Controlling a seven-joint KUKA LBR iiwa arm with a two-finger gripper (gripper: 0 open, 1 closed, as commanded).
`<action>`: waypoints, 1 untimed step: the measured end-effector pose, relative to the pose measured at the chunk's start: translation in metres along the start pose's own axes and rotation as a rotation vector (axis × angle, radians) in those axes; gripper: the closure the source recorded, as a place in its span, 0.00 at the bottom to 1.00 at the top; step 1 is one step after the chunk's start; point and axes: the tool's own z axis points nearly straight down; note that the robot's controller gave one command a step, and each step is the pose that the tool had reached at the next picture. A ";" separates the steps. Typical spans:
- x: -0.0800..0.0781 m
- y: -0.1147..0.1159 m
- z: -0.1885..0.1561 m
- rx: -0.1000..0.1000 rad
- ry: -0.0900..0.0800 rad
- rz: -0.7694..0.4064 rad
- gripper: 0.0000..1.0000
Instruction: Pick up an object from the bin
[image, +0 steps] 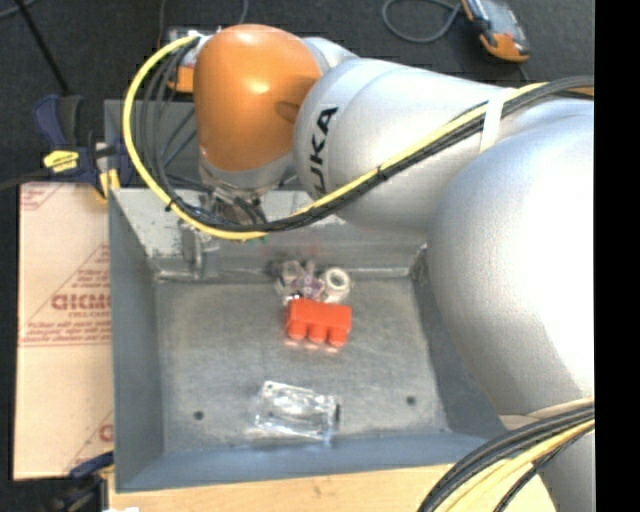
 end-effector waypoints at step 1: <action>0.003 -0.003 0.032 0.000 0.001 -0.049 1.00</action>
Offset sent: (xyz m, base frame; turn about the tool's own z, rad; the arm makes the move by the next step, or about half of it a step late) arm -0.0029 -0.0023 -0.0317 -0.0512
